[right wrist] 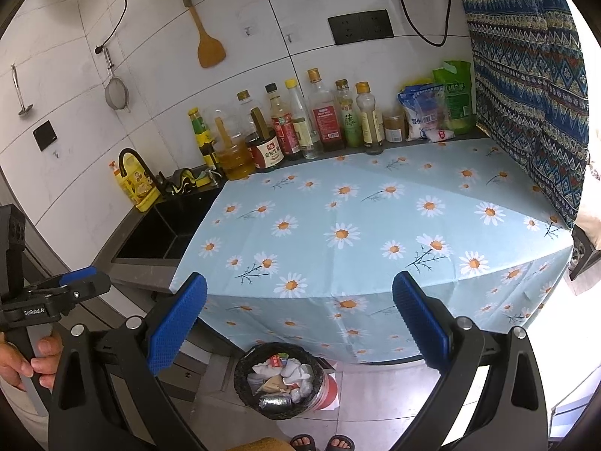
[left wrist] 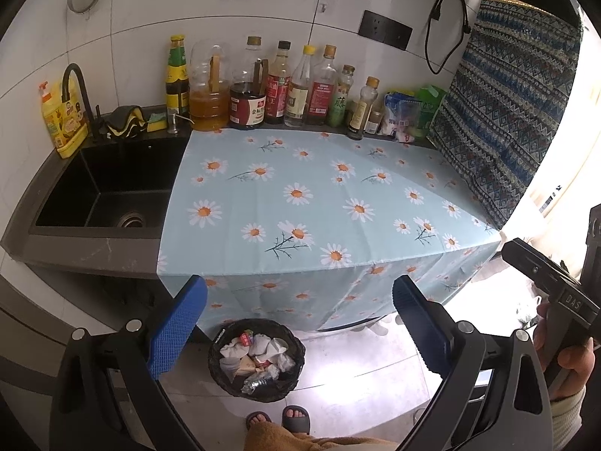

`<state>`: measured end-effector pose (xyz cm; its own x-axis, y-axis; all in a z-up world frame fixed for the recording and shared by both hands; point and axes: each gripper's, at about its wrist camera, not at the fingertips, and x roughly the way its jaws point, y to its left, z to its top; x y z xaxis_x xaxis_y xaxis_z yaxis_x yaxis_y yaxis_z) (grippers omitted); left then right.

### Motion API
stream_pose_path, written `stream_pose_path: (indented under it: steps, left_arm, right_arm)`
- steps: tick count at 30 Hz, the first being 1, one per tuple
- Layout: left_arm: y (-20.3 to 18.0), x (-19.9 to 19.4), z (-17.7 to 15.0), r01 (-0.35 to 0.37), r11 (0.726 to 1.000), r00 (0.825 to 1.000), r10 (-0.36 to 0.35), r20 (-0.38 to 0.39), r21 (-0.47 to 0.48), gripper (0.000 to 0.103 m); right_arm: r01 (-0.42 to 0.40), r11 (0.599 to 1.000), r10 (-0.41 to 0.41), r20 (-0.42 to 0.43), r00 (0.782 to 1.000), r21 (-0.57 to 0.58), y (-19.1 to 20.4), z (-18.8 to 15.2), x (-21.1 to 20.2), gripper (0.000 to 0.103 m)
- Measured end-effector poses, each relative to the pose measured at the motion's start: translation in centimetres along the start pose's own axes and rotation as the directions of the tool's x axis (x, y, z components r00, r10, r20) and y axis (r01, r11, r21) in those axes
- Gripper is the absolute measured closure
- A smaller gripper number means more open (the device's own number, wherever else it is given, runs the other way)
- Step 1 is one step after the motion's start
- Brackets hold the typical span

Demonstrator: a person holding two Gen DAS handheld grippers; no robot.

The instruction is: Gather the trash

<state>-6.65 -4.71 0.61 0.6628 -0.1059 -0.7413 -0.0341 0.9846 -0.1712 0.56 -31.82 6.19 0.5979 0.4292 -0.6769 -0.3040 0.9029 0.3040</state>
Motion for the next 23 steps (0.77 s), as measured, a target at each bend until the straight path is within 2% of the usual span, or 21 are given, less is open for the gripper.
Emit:
stream_pose_path:
  steps: [23]
  left_arm:
    - [0.04,0.59,0.06,-0.004,1.0,1.0,0.004,-0.002,0.005,0.007]
  right_arm:
    - [0.0,1.0,0.0,-0.018,1.0,0.02,-0.97,0.08,0.9,0.005]
